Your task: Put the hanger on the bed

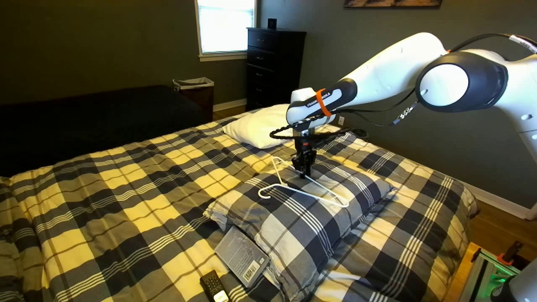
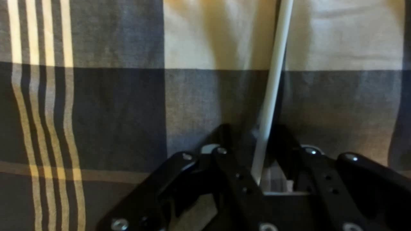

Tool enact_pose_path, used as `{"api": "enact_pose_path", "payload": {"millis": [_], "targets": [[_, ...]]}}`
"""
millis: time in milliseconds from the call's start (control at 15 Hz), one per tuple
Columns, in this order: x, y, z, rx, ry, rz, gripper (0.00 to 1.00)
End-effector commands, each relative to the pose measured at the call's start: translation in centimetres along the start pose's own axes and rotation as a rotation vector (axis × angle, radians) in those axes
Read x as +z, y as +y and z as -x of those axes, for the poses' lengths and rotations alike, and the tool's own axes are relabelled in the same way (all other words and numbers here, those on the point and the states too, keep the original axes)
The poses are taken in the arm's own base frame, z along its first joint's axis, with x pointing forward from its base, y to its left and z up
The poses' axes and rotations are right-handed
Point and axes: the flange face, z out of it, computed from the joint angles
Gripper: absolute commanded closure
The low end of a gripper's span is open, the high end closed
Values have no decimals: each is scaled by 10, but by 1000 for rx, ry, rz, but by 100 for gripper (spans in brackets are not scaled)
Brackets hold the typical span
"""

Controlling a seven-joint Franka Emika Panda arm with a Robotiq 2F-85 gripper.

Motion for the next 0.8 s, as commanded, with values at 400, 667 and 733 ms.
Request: {"api": "enact_pose_path", "payload": {"millis": [400, 667, 733], "targets": [[-24, -17, 14, -103, 94, -7, 98], [-52, -55, 38, -199, 201, 5, 98], [-60, -69, 48, -215, 222, 9, 98]]}}
